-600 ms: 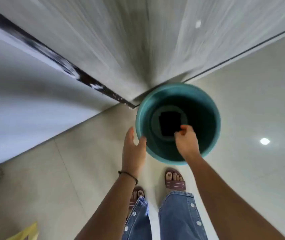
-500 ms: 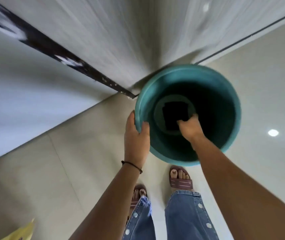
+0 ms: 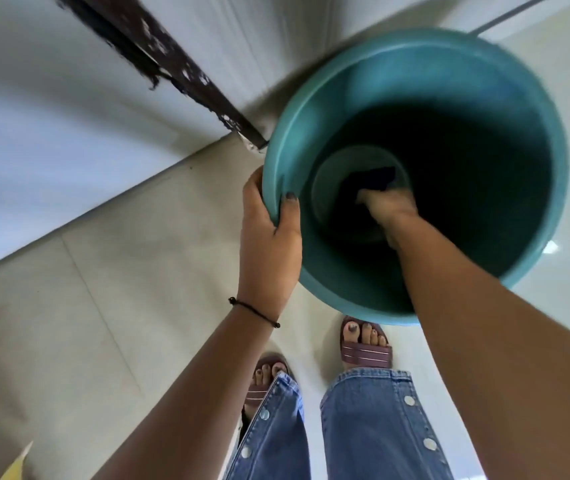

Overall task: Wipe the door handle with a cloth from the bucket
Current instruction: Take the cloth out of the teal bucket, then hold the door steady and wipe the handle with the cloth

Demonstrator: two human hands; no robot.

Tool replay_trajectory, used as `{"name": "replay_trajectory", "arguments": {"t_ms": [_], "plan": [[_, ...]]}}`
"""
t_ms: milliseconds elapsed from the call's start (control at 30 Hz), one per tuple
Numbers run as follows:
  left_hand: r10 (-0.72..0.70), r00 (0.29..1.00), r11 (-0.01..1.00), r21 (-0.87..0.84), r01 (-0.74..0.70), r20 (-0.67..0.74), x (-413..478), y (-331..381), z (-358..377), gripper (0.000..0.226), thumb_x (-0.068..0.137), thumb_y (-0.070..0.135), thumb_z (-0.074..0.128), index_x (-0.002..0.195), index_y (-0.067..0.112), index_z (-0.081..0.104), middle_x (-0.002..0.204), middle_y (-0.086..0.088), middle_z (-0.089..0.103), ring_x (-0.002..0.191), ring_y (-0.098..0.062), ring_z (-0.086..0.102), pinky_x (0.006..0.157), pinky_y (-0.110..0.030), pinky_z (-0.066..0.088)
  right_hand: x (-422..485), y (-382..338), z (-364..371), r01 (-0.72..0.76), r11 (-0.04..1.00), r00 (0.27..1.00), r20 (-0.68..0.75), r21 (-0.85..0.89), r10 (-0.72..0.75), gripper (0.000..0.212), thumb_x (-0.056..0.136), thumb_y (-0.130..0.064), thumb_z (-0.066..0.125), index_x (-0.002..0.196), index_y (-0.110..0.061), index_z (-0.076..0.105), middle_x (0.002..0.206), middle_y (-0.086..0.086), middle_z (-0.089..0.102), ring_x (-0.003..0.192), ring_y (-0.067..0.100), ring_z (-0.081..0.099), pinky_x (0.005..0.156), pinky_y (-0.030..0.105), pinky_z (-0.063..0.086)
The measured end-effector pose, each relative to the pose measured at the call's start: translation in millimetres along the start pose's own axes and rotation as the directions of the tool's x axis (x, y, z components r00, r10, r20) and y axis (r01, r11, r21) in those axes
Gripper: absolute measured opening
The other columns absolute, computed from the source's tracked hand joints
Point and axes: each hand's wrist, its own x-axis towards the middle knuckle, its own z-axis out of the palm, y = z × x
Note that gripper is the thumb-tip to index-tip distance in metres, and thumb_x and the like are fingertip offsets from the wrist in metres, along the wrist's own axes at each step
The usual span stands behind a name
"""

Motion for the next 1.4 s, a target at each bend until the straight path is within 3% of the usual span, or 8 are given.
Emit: {"name": "replay_trajectory", "arguments": {"t_ms": [133, 300, 433, 767, 867, 1000, 1167, 1400], "plan": [[-0.22, 0.974, 0.975, 0.051, 0.217, 0.06, -40, 50, -32, 0.057, 0.1, 0.031, 0.047, 0.149, 0.016, 0.023, 0.155, 0.001, 0.028, 0.139, -0.01, 0.031, 0.104, -0.012, 0.024, -116, -22, -44, -0.029, 0.942, 0.991, 0.134, 0.335, -0.017, 0.008, 0.08, -0.014, 0.061, 0.084, -0.01, 0.066, 0.089, 0.012, 0.065, 0.081, 0.025, 0.064, 0.079, 0.043, 0.055], [-0.389, 0.857, 0.892, -0.094, 0.443, 0.338, -116, 156, -104, 0.052, 0.089, 0.048, 0.059, 0.123, 0.009, 0.056, 0.123, -0.01, 0.064, 0.11, -0.023, 0.062, 0.099, -0.038, 0.048, -318, -46, -119, -0.144, 0.852, 0.873, 0.469, 0.503, -0.129, 0.017, 0.084, -0.004, 0.05, 0.091, -0.007, 0.065, 0.094, 0.014, 0.063, 0.089, 0.025, 0.055, 0.087, 0.04, 0.044], [-0.288, 0.828, 0.769, -0.4, 0.499, 0.481, -203, 250, -190, 0.025, 0.095, 0.014, 0.055, 0.112, -0.002, 0.063, 0.115, -0.024, 0.066, 0.099, -0.03, 0.064, 0.091, -0.044, 0.053, -467, -71, -166, 0.029, 0.908, 0.807, 0.526, 0.418, -0.268, 0.023, 0.084, -0.002, 0.055, 0.105, -0.005, 0.065, 0.1, 0.016, 0.071, 0.088, 0.025, 0.066, 0.083, 0.037, 0.053], [-0.107, 0.991, 0.767, -0.628, 0.132, 0.078, -381, 360, -403, 0.029, 0.094, 0.008, 0.057, 0.121, -0.001, 0.06, 0.12, -0.021, 0.065, 0.113, -0.034, 0.061, 0.1, -0.045, 0.049, -700, -94, -165, 0.345, 0.837, 0.704, 0.472, 0.425, -0.53, 0.025, 0.093, -0.011, 0.055, 0.117, -0.015, 0.063, 0.116, 0.011, 0.069, 0.102, 0.027, 0.066, 0.079, 0.034, 0.052], [-0.095, 0.995, 0.738, -0.673, 0.046, -0.036, -418, 353, -459, 0.027, 0.095, 0.011, 0.057, 0.12, 0.003, 0.062, 0.118, -0.018, 0.067, 0.111, -0.032, 0.063, 0.101, -0.048, 0.048, -749, -96, -131, 0.48, 0.807, 0.532, 0.617, 0.345, -0.58, 0.033, 0.09, -0.014, 0.061, 0.122, -0.021, 0.057, 0.122, 0.006, 0.066, 0.106, 0.021, 0.065, 0.084, 0.036, 0.053], [-0.118, 0.961, 0.71, -0.698, -0.094, -0.25, -451, 322, -527, 0.019, 0.094, 0.012, 0.059, 0.111, 0.011, 0.066, 0.114, -0.014, 0.07, 0.109, -0.03, 0.065, 0.102, -0.052, 0.047, -810, -92, -73, 0.899, 0.397, 0.255, 0.518, 0.184, -0.816, 0.065, 0.086, -0.014, 0.069, 0.139, -0.032, 0.036, 0.141, -0.013, 0.044, 0.125, 0.006, 0.046, 0.102, 0.034, 0.044], [-0.206, 0.885, 0.609, -0.763, -0.218, -0.418, -473, 282, -620, 0.021, 0.093, 0.011, 0.06, 0.113, 0.012, 0.065, 0.112, -0.01, 0.071, 0.103, -0.025, 0.068, 0.091, -0.043, 0.055, -882, -70, 36, 0.973, 0.073, -0.114, 0.736, 0.217, -0.667, 0.08, 0.077, -0.021, 0.062, 0.142, -0.048, 0.025, 0.156, -0.019, 0.021, 0.142, 0.001, 0.024, 0.113, 0.027, 0.032], [0.021, 0.925, 0.79, -0.562, -0.248, -0.379, -494, 225, -777, 0.021, 0.098, 0.024, 0.052, 0.114, 0.026, 0.066, 0.096, 0.005, 0.075, 0.09, -0.01, 0.072, 0.065, -0.02, 0.056, -985, -38, 186, 0.867, 0.365, -0.055, 0.793, 0.339, -0.606, 0.071, 0.084, 0.011, 0.059, 0.131, -0.04, 0.044, 0.114, -0.025, 0.061, 0.1, 0.01, 0.065, 0.073, 0.027, 0.061]]}}
